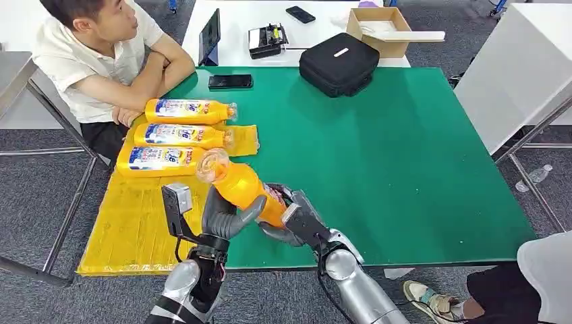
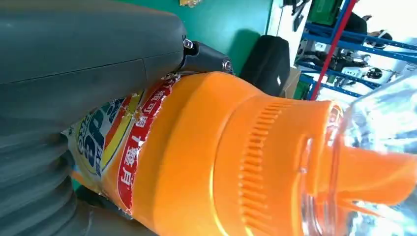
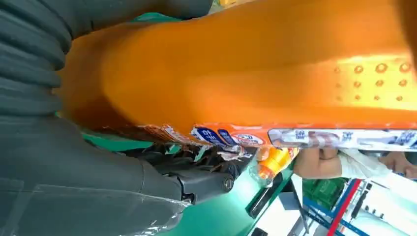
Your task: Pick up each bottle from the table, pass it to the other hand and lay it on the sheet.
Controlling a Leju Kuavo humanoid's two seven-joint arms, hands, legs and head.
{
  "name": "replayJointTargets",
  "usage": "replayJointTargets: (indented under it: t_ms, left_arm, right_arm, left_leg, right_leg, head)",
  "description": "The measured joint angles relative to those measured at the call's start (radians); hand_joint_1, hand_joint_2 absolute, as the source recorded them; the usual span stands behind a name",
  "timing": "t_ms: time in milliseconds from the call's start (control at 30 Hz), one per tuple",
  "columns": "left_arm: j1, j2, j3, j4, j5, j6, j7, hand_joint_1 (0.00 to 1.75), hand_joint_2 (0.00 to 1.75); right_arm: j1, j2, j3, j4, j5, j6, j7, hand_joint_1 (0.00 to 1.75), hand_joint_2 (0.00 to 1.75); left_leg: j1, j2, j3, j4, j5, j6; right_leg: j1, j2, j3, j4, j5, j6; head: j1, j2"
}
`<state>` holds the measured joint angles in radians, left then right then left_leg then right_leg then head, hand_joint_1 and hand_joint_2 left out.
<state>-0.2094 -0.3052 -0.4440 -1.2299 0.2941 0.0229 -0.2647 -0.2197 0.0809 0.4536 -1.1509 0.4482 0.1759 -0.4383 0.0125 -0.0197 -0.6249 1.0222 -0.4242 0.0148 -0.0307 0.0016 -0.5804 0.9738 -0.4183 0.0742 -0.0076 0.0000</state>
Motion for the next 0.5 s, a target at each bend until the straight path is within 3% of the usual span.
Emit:
replayJointTargets:
  t_ms: [500]
  left_arm:
    - [-0.005, -0.001, 0.007, -0.041, -0.139, 0.069, 0.001, 1.75, 1.75]
  right_arm:
    - [-0.008, 0.043, -0.016, -0.001, 0.055, -0.051, 0.040, 0.00, 1.75]
  left_leg:
    - [0.000, 0.000, 0.000, 0.000, 0.000, 0.000]
  right_leg:
    - [0.000, 0.000, 0.000, 0.000, 0.000, 0.000]
  head:
    - [0.000, 0.000]
